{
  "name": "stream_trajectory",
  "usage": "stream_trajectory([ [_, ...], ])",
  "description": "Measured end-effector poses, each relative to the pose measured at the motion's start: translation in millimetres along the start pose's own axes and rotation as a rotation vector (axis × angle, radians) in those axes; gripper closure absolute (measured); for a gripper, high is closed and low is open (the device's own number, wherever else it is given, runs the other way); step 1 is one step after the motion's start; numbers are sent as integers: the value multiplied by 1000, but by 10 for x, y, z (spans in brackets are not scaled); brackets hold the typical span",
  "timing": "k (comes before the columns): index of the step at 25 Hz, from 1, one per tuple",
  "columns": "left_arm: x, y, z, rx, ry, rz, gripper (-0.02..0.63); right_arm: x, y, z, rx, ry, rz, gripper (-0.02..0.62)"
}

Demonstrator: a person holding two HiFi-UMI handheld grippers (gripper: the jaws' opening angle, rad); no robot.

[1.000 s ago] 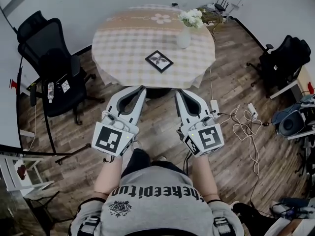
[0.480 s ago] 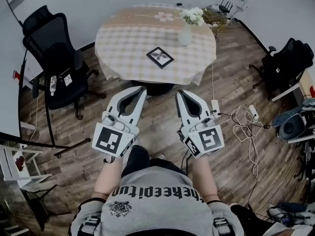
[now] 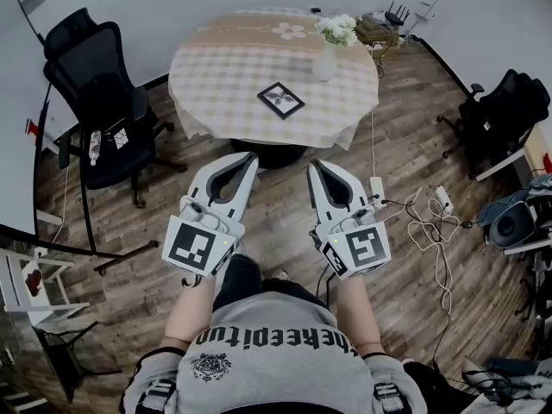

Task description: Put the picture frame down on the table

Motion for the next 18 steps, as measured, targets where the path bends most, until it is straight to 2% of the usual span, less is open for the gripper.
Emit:
stream_trajectory([
  [18,41,-37,12,1,-13,17,591,-45,-69,14,-11,4,15,589],
])
Point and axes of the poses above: the fingertips, and each gripper's own axes: y backward along the fingers, x to its left, z out of its top, the point moved 5 cm from there along y, backward along the fingers, and after that the axes turned 4 degrees about x, right-handed, at the moved point
